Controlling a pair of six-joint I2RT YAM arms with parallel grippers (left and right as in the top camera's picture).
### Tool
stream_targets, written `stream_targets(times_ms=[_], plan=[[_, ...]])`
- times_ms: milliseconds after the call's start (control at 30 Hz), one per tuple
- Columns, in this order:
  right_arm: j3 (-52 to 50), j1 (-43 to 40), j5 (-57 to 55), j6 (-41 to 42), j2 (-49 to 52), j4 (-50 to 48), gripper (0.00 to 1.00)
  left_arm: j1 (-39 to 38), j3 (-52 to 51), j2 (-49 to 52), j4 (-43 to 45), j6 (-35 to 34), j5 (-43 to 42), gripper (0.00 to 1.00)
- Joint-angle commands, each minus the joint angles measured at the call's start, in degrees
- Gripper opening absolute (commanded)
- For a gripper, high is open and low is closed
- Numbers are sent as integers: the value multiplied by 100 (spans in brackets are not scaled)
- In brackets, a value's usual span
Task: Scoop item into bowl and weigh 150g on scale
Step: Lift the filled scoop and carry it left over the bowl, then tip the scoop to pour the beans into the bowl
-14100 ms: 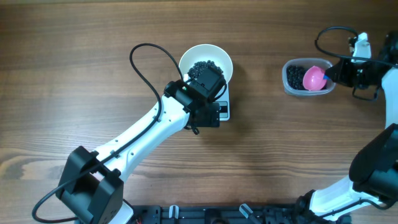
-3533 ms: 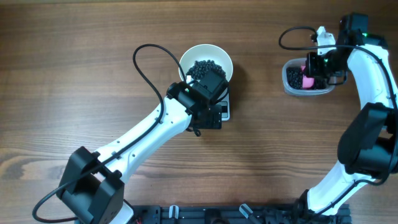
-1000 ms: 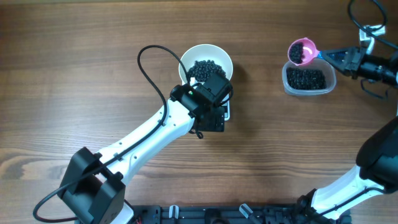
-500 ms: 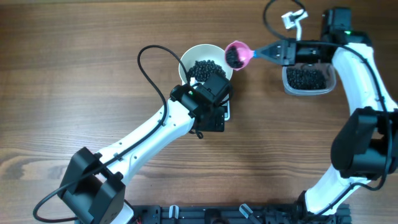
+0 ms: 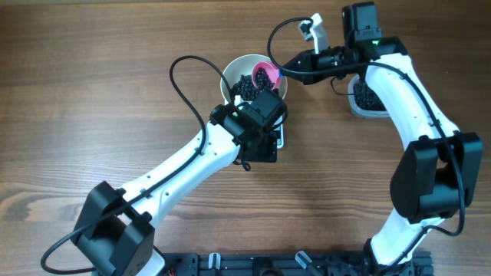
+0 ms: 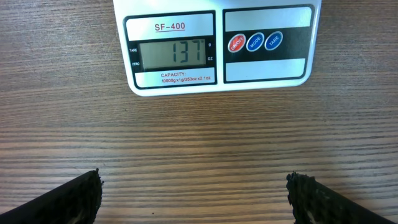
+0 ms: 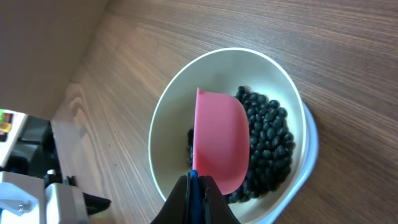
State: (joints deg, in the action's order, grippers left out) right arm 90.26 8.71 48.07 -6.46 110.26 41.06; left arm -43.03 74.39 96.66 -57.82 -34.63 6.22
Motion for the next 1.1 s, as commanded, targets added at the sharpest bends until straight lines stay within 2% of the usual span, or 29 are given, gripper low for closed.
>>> stream_targets(times_ms=[0,33,67,133,567,633,667,733,800,933,1067], plan=[[120,37,-79,-787,-293,-24,4,-33,-35,44,-2,-57,116,100],[120,57,81,-1320,-402,20,4,-33,-35,44,-2,-57,116,100],[120,111,258,-2258,-588,197,4,-33,-35,44,-2,-57,116,100],[120,166,164,-2809,-782,313,4,-33,-35,44,-2,-57,116,100],[118,195,2,-2809,-824,-146,4,-33,-35,44,-2,-57,116,100],[118,254,76,-3333,-826,94,4,-33,-35,44,-2,-57,116,100],[116,251,-365,-2673,-824,-20,4,-33,-35,44,-2,-57,116,100],[114,254,-219,-3051,-820,4,4,-33,-35,44,-2,-57,116,100],[114,247,-304,-2815,-826,-74,4,-33,-35,44,-2,-57,116,100],[114,264,-463,-3318,-826,-138,4,-33,-35,44,-2,-57,116,100],[114,249,-461,-2647,-828,-933,4,-33,-35,44,-2,-57,116,100]])
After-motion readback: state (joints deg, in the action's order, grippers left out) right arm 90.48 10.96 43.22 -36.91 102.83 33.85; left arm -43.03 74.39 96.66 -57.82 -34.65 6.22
